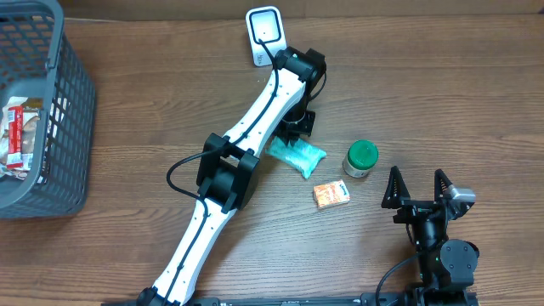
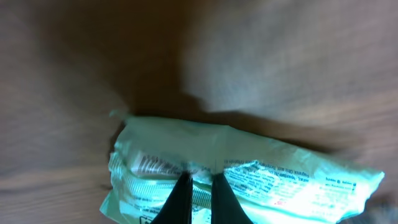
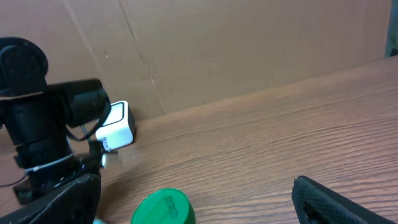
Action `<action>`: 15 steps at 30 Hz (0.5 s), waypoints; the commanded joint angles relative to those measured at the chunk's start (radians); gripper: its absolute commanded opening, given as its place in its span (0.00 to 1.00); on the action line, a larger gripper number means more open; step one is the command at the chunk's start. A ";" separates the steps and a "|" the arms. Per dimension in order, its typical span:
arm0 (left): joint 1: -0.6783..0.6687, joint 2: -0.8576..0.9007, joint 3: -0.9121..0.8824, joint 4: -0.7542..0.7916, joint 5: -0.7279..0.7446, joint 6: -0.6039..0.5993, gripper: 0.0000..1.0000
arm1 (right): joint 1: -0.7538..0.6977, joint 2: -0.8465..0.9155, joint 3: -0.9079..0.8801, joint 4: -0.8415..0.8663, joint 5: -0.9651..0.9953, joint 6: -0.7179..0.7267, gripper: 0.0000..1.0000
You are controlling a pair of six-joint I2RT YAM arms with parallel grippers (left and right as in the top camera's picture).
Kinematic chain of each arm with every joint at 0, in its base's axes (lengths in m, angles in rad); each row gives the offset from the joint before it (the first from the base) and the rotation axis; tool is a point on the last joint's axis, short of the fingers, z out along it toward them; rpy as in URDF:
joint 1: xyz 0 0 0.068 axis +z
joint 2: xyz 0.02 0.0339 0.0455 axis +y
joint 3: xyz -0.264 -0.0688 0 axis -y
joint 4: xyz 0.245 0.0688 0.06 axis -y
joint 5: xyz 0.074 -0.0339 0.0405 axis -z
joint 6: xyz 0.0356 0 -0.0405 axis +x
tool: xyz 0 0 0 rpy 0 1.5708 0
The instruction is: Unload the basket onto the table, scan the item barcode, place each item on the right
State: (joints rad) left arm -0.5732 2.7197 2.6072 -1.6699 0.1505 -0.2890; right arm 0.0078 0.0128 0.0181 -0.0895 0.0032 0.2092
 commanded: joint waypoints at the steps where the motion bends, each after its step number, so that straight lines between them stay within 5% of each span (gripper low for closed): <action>1: -0.037 0.061 -0.011 -0.021 0.206 0.156 0.04 | -0.002 -0.010 -0.010 0.006 -0.005 0.004 1.00; 5: -0.079 0.061 -0.014 -0.021 0.359 0.181 0.04 | -0.002 -0.010 -0.010 0.006 -0.005 0.004 1.00; 15: -0.173 0.054 -0.014 -0.021 0.375 0.166 0.04 | -0.002 -0.010 -0.010 0.006 -0.005 0.004 1.00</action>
State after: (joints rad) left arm -0.7425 2.7514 2.6030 -1.6901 0.4858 -0.1455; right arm 0.0078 0.0128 0.0181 -0.0898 0.0032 0.2092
